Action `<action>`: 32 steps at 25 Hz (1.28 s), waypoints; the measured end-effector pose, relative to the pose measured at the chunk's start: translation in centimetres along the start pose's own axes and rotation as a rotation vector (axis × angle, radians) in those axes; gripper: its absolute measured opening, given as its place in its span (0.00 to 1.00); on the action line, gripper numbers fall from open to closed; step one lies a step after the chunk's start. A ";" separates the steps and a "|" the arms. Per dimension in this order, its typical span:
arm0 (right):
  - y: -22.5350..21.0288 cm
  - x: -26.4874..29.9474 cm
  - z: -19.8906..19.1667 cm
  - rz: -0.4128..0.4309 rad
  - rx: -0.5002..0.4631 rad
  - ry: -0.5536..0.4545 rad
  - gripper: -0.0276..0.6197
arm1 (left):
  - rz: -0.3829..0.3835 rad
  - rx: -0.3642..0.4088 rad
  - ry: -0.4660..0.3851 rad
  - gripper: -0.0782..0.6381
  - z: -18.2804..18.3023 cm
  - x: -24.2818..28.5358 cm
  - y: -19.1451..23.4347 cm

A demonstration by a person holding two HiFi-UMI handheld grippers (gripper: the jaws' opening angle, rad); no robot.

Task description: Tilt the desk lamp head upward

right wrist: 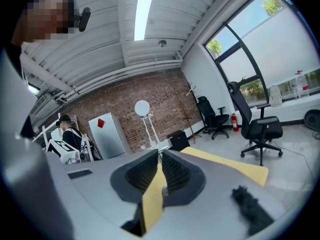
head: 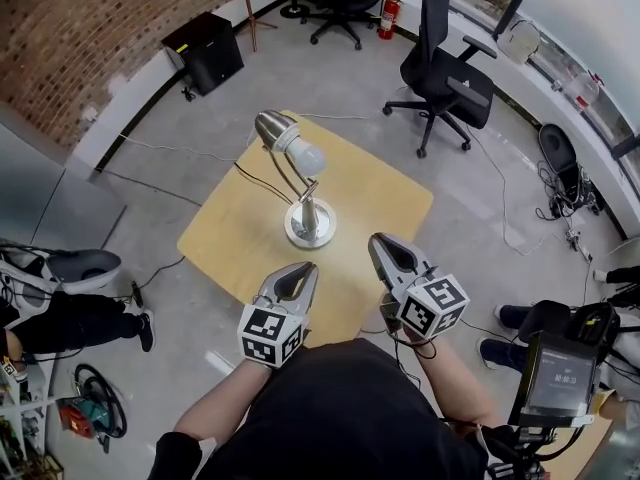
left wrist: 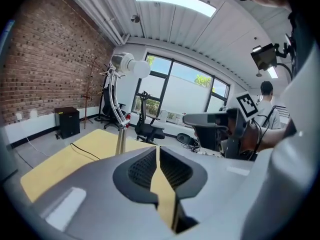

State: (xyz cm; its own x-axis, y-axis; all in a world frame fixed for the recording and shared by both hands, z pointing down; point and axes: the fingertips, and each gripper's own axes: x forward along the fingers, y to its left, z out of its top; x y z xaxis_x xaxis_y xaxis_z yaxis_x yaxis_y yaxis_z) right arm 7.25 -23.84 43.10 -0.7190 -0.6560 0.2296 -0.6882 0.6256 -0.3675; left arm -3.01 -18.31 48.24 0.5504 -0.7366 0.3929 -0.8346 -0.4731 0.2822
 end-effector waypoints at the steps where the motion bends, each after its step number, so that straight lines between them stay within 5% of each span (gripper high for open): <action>1: 0.1 -0.1 -0.4 0.004 0.001 0.002 0.09 | 0.001 0.003 -0.013 0.14 0.4 -0.1 -0.1; 15: 3.3 -0.4 -3.4 0.078 -0.030 0.049 0.08 | 0.000 -0.001 -0.041 0.12 0.6 -0.6 -1.3; 32: 2.6 -0.6 -3.9 0.025 -0.049 0.062 0.07 | -0.040 -0.008 -0.025 0.12 -0.2 0.4 -1.3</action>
State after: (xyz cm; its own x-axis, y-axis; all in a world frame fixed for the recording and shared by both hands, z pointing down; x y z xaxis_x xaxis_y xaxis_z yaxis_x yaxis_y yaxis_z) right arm 5.50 -20.20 45.55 -0.7395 -0.6136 0.2766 -0.6728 0.6623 -0.3296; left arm -1.69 -17.88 48.19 0.5826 -0.7292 0.3589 -0.8116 -0.4985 0.3047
